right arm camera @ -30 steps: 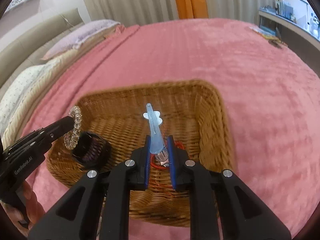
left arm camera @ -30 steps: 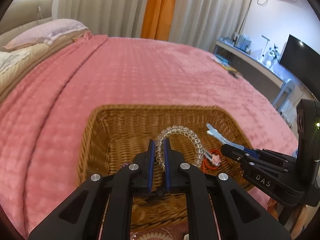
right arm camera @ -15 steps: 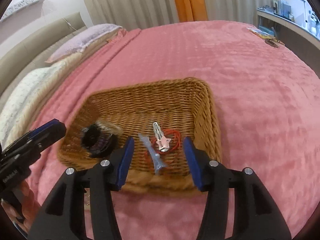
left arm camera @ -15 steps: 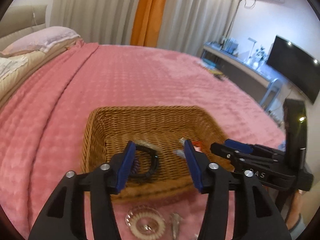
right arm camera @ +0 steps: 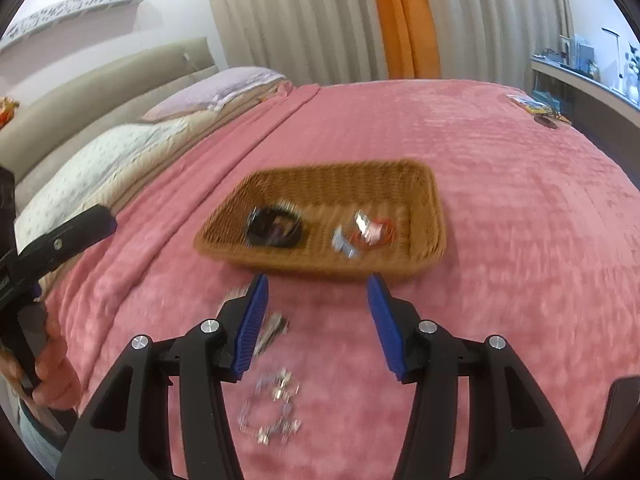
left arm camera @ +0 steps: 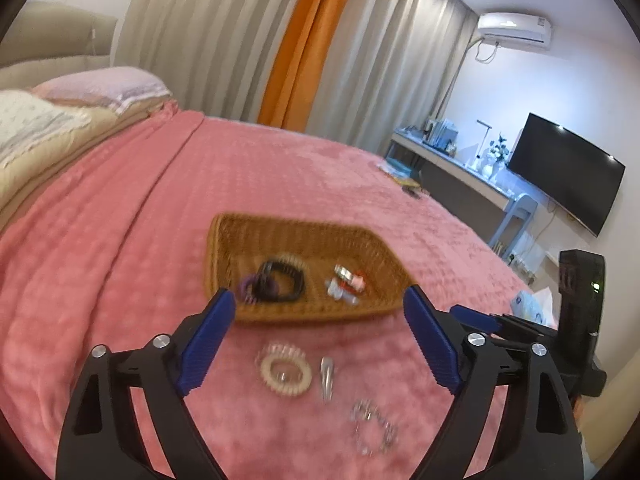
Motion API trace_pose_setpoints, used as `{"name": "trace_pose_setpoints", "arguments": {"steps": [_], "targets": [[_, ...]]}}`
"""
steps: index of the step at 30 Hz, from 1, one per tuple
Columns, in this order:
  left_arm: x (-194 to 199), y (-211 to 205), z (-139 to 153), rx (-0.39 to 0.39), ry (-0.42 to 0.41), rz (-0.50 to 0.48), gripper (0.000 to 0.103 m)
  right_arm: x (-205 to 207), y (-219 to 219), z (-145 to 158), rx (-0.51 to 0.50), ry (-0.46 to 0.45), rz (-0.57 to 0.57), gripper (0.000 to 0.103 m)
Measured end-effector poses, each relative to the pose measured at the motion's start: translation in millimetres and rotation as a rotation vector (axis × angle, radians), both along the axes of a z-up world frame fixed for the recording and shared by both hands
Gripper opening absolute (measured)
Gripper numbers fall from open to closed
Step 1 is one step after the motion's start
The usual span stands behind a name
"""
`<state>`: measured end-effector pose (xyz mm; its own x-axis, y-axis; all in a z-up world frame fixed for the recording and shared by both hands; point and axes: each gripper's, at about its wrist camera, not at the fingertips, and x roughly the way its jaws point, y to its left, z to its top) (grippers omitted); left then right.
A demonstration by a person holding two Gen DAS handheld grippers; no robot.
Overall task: Organize jewelry
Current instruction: 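Grasp the cream coil bracelet with the left tool while the right tool grasps the beaded charm bracelet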
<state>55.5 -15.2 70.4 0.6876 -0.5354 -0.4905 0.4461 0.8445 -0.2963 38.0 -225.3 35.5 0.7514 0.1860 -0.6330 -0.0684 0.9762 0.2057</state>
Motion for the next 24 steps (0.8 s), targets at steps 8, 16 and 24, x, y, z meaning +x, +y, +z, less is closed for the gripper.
{"name": "trace_pose_setpoints", "arguments": {"steps": [8, 16, 24], "targets": [[-2, 10, -58, 0.065, 0.128, 0.072, 0.085, -14, 17, -53, 0.014, 0.102, 0.015, 0.049], [15, 15, -96, 0.103, 0.24, 0.132, 0.085, -24, 31, -79, -0.001, 0.149, 0.054, 0.049], [28, 11, -113, 0.089, 0.327, 0.121, 0.083, -26, 35, -89, -0.008, 0.162, 0.069, 0.048]]}}
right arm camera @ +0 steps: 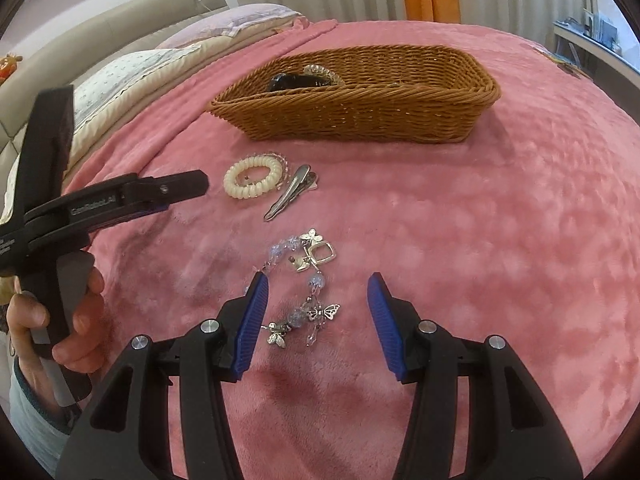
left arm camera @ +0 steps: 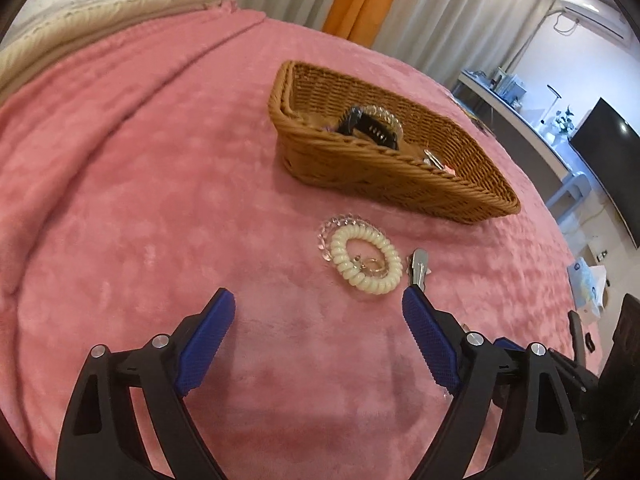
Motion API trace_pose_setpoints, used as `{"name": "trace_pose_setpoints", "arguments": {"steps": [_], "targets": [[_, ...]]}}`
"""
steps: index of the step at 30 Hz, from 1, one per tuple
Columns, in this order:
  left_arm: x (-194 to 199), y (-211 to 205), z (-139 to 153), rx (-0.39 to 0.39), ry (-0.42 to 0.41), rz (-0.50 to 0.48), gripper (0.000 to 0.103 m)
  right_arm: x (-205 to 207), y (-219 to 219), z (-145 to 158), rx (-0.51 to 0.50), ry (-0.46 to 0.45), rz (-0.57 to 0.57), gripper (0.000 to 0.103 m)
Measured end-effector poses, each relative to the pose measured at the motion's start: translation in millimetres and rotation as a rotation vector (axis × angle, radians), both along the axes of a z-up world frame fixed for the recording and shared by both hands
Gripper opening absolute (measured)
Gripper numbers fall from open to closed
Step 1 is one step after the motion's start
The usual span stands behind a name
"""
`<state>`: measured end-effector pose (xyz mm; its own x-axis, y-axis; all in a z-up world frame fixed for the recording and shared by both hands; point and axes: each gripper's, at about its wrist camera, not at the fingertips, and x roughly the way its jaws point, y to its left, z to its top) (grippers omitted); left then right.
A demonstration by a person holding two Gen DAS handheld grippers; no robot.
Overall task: Organize jewelry
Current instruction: 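Grasp the cream coil bracelet with the left tool while the right tool grasps the beaded charm bracelet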
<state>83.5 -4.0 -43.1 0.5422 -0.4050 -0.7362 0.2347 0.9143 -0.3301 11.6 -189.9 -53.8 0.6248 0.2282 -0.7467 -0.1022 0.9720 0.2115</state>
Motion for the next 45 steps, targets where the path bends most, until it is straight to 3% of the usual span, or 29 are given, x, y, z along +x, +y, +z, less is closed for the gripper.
{"name": "trace_pose_setpoints", "arguments": {"steps": [8, 9, 13, 14, 15, 21, 28, 35, 40, 45], "targets": [[22, -16, -8, 0.003, 0.069, 0.028, 0.067, 0, -1, -3, 0.015, -0.008, 0.009, 0.048], [23, -19, -8, 0.018, 0.068, 0.037, 0.057, 0, 0, -3, 0.015, -0.01, 0.009, 0.048], [24, -25, -8, 0.074, 0.052, 0.041, 0.039, -2, 4, -3, -0.015, -0.015, 0.013, 0.048], [24, -27, -8, 0.084, 0.048, 0.038, 0.029, -3, 6, -3, -0.025, -0.015, 0.015, 0.048], [23, -28, -9, 0.085, 0.047, 0.027, 0.011, -4, 9, -3, -0.043, -0.015, 0.019, 0.045], [10, -19, -3, 0.065, 0.016, -0.001, 0.009, -6, 24, -4, -0.128, -0.005, 0.042, 0.017], [-17, 10, 12, 0.037, -0.057, -0.005, 0.008, -7, 29, 5, -0.149, -0.021, 0.056, 0.016], [-29, 18, 9, 0.034, -0.059, -0.015, 0.008, 7, 32, 51, -0.094, -0.076, 0.088, 0.016], [-37, 19, 7, 0.035, -0.057, -0.044, 0.008, -4, 18, 78, -0.02, -0.115, 0.075, 0.016], [-41, 14, 2, 0.042, -0.044, -0.074, 0.008, -14, -11, 67, -0.022, -0.086, 0.011, 0.016]]}}
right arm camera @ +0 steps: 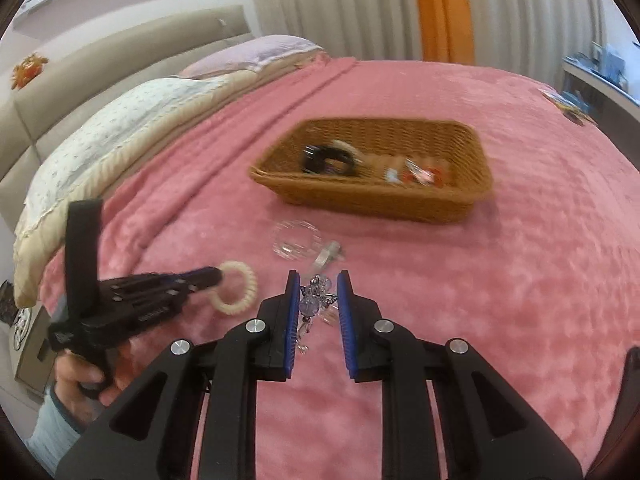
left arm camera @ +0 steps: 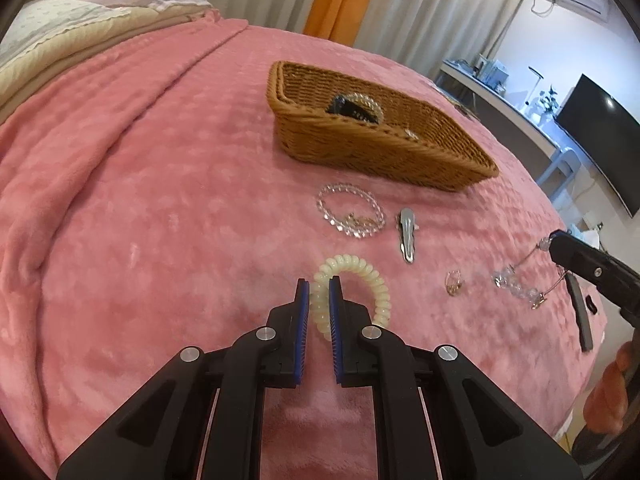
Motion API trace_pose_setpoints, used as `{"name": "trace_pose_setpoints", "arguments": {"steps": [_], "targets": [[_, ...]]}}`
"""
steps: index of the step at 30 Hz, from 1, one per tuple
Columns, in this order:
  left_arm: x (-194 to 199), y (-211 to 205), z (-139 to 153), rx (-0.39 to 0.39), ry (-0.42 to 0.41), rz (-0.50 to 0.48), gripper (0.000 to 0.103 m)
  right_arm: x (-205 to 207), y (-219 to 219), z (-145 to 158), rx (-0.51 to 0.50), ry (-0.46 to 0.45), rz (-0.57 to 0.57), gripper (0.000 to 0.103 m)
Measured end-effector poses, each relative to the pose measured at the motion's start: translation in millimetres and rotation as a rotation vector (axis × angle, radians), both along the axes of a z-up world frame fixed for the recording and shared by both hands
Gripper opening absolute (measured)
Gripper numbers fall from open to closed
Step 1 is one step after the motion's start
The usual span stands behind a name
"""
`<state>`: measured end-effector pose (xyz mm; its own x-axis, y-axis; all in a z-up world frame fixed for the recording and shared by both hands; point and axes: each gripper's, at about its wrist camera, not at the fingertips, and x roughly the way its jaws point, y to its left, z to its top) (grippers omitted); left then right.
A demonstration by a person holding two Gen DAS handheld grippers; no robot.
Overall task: Organize jewelry
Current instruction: 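Grasp the cream coil bracelet with the left tool while the right tool grasps the beaded charm bracelet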
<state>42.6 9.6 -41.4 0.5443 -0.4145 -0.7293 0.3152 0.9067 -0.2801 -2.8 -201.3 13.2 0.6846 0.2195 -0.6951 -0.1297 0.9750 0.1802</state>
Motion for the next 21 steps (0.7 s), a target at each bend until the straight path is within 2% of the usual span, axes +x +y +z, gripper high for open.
{"name": "trace_pose_setpoints", "arguments": {"steps": [5, 10, 11, 13, 15, 19, 21], "targets": [[-4, -5, -8, 0.012, 0.027, -0.028, 0.009, -8, -27, -38, -0.002, 0.084, -0.058, 0.017], [-12, -9, -10, 0.031, 0.057, -0.074, 0.01, -23, -38, -62, 0.055, 0.143, -0.057, 0.018], [-15, -9, -10, 0.029, 0.062, -0.085, 0.01, -25, -38, -63, 0.053, 0.146, -0.054, 0.019], [-19, -10, -9, 0.022, 0.08, -0.111, 0.011, -30, -36, -65, 0.05, 0.145, -0.042, 0.029], [-24, -11, -9, 0.018, 0.095, -0.136, 0.02, -36, -33, -64, 0.043, 0.129, -0.039, 0.05], [-33, -13, -6, 0.02, 0.082, -0.161, 0.027, -40, -28, -60, -0.024, 0.106, -0.054, 0.05], [-34, -10, -5, 0.01, 0.077, -0.142, 0.038, -36, -31, -61, -0.036, 0.115, -0.072, 0.05]]}}
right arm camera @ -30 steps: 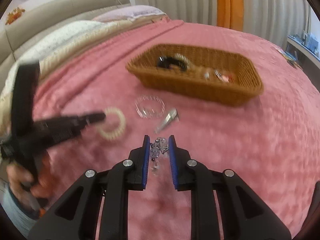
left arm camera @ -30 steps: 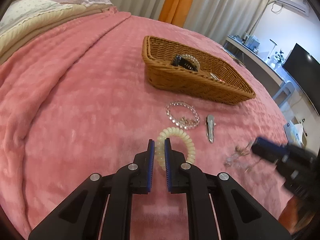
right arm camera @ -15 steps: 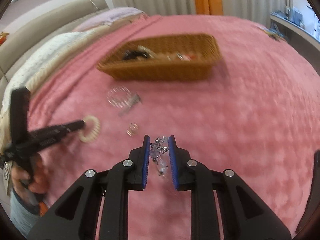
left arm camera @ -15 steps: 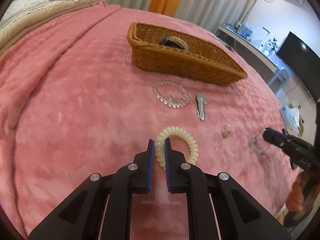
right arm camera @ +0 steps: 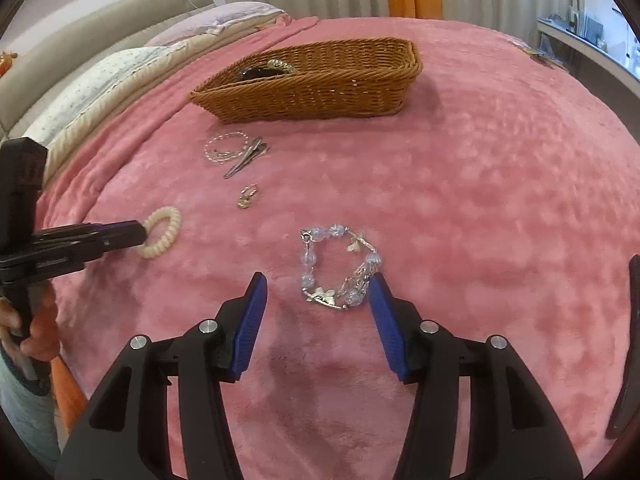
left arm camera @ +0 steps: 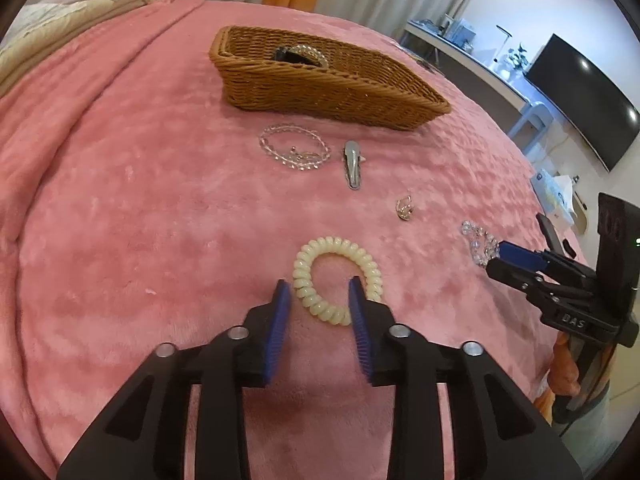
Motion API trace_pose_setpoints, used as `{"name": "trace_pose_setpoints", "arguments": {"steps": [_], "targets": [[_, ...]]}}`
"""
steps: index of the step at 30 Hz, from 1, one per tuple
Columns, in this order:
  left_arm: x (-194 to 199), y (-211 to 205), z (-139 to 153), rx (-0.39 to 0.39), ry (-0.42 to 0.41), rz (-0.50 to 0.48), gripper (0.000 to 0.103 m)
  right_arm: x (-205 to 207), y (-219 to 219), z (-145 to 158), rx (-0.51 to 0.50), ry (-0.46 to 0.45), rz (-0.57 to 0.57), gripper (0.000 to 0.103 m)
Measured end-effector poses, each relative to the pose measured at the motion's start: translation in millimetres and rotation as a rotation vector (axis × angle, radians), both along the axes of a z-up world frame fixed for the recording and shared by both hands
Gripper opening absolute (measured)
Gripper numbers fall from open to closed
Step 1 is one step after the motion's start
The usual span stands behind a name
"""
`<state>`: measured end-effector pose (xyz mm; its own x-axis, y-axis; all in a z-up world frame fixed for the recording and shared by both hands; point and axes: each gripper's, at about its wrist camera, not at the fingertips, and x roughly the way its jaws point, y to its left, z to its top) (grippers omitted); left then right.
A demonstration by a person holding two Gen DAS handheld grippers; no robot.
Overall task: Organize jewelry
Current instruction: 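Grasp the cream coil bracelet with the left tool while the right tool grasps the beaded charm bracelet, then carry the cream bracelet and charm bracelet into the basket and open both tools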
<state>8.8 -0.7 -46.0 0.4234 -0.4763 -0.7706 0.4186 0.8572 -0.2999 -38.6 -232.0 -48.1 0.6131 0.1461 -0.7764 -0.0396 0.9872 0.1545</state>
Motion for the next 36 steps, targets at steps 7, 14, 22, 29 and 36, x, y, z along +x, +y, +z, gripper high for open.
{"name": "trace_pose_setpoints", "arguments": {"steps": [7, 14, 22, 29, 36], "targets": [[9, 3, -4, 0.046, -0.023, 0.068, 0.041, 15, 6, -8, -0.053, 0.02, -0.032, 0.05], [-2, -23, -7, 0.214, -0.127, 0.035, 0.039, 19, 25, -12, -0.165, -0.005, -0.024, 0.039], [-10, -28, -1, 0.212, -0.171, 0.018, 0.008, 8, 49, -4, -0.11, -0.069, 0.082, 0.008], [-16, -21, 29, 0.107, -0.238, 0.029, 0.008, 6, 42, 23, -0.028, -0.117, 0.081, 0.008], [-10, -18, 66, 0.064, -0.312, 0.045, 0.008, 14, 32, 64, 0.016, -0.19, 0.074, 0.008]]}}
